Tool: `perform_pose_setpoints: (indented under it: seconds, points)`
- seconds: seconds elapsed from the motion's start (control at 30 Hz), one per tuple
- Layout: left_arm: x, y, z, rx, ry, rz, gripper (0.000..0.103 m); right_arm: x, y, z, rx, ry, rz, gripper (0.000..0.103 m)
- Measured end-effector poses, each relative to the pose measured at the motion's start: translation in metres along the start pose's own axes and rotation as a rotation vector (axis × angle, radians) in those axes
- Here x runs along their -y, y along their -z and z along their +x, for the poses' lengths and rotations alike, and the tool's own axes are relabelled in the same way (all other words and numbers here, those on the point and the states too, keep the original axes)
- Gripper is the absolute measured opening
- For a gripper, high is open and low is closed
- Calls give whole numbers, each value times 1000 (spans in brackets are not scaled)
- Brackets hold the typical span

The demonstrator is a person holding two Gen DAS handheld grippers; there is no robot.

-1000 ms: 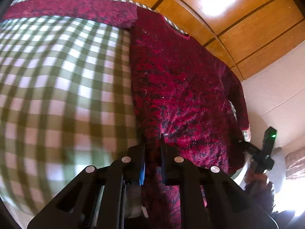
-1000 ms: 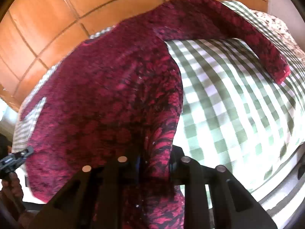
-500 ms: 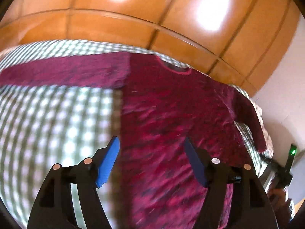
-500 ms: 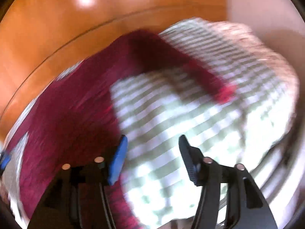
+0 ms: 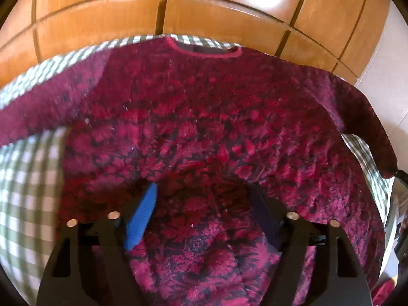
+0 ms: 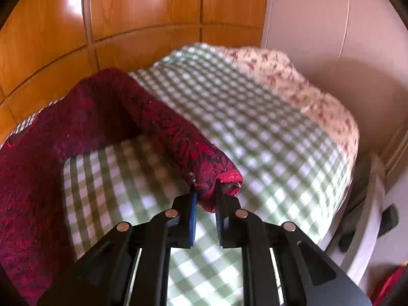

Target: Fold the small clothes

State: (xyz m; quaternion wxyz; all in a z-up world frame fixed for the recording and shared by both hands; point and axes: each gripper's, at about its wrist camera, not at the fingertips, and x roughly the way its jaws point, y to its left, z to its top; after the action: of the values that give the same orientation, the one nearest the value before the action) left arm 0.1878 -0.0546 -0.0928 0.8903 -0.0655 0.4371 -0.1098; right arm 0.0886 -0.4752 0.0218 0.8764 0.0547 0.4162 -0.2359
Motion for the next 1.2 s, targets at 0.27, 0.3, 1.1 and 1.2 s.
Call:
perform_pose_setpoints:
  seconds: [0.27,0.3,1.1,1.2]
  points:
    - [8,5,8,11,5,38,89,36,-76,23,37,92,41,10]
    - [8,4,9,12,9,36,89,41,-91,35,26,105,62,10]
    - [4,5,9,16,27,25,92,19,-72,177,-228,-563,741,47]
    - [5,5,10,14,26,29,93,10,-83,185,-246,-526,710,29]
